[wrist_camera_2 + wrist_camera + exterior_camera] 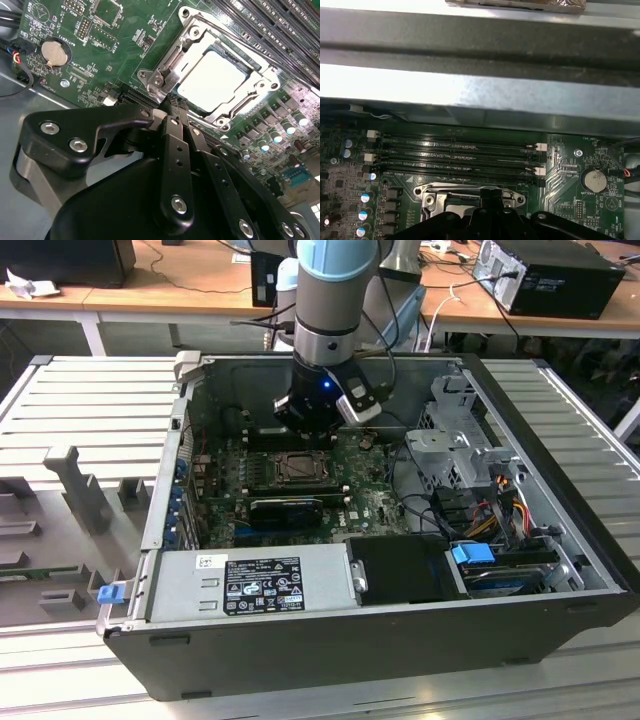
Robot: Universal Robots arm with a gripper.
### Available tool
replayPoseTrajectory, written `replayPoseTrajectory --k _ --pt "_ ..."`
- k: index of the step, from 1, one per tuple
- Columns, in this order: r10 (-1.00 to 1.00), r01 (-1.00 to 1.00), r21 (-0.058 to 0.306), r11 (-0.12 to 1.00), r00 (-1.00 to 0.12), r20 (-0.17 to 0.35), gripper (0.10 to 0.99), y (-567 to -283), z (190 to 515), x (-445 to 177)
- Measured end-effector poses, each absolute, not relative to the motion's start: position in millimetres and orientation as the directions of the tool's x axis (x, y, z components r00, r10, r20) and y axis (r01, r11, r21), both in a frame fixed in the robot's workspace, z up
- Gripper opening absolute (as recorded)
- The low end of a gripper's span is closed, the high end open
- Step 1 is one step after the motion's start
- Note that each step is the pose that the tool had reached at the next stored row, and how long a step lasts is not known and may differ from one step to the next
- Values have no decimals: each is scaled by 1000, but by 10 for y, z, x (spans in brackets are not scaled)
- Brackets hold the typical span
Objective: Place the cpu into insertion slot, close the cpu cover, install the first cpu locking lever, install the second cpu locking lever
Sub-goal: 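Install the second cpu locking lever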
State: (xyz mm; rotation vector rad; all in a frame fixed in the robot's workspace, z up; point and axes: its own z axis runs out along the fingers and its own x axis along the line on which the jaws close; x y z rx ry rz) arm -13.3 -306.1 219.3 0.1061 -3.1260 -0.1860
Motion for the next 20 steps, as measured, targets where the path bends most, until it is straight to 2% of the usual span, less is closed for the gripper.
replayPoseTrajectory --k 20 --pt "-68 -67 119 991 -998 4 106 -3122 2249 -132"
